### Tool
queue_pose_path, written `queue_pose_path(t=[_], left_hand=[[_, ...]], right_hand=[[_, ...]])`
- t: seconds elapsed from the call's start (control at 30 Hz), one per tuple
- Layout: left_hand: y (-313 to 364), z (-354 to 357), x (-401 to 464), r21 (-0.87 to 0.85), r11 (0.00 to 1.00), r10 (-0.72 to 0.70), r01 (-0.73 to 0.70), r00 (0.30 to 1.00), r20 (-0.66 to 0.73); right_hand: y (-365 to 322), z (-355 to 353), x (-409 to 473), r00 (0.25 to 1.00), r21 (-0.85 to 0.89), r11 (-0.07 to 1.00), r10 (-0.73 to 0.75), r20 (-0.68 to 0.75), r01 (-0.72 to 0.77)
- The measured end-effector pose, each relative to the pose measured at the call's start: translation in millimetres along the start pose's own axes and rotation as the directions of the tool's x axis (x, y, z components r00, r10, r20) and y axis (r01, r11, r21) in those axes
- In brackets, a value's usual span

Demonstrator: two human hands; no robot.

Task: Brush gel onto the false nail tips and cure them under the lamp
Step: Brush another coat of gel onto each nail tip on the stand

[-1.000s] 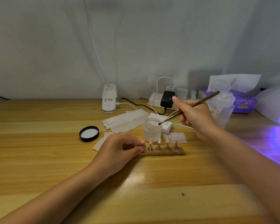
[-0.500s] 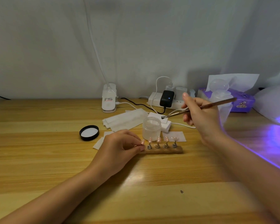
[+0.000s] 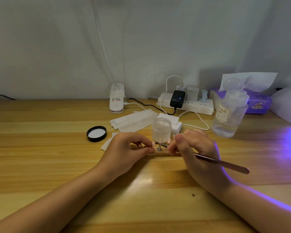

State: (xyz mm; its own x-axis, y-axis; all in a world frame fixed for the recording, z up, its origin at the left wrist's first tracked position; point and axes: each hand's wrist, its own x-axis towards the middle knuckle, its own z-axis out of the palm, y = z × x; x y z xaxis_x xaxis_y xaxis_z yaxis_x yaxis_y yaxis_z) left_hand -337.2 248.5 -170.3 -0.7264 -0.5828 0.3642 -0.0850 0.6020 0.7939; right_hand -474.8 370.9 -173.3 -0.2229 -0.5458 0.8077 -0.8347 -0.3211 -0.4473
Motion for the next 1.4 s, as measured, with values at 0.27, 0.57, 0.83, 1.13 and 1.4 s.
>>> queue_pose_path(t=[0.27, 0.57, 0.83, 1.13, 1.4], left_hand=[[3.4, -1.2, -0.9, -0.019, 1.0, 0.0, 0.001, 1.0, 0.021], [3.4, -1.3, -0.7, 0.0, 1.0, 0.018, -0.018, 1.0, 0.022], [2.8, -0.6, 0.4, -0.019, 1.0, 0.018, -0.017, 0.999, 0.027], [3.8, -1.2, -0.7, -0.036, 0.999, 0.027, -0.026, 0.999, 0.032], [2.3, -1.8, -0.9, -0.034, 0.999, 0.037, -0.037, 0.999, 0.025]], right_hand=[[2.4, 4.4, 0.0, 0.998, -0.004, 0.999, 0.038, 0.045, -0.038], [2.3, 3.4, -1.5, 0.997, 0.047, 0.996, 0.074, 0.002, -0.074], [2.3, 1.7, -4.5, 0.991, 0.13, 0.983, 0.131, 0.014, -0.132], [1.5, 3.0, -4.2, 0.99, 0.124, 0.983, 0.133, 0.042, -0.137], [1.6, 4.6, -0.5, 0.995, 0.047, 0.995, 0.087, 0.047, -0.089]])
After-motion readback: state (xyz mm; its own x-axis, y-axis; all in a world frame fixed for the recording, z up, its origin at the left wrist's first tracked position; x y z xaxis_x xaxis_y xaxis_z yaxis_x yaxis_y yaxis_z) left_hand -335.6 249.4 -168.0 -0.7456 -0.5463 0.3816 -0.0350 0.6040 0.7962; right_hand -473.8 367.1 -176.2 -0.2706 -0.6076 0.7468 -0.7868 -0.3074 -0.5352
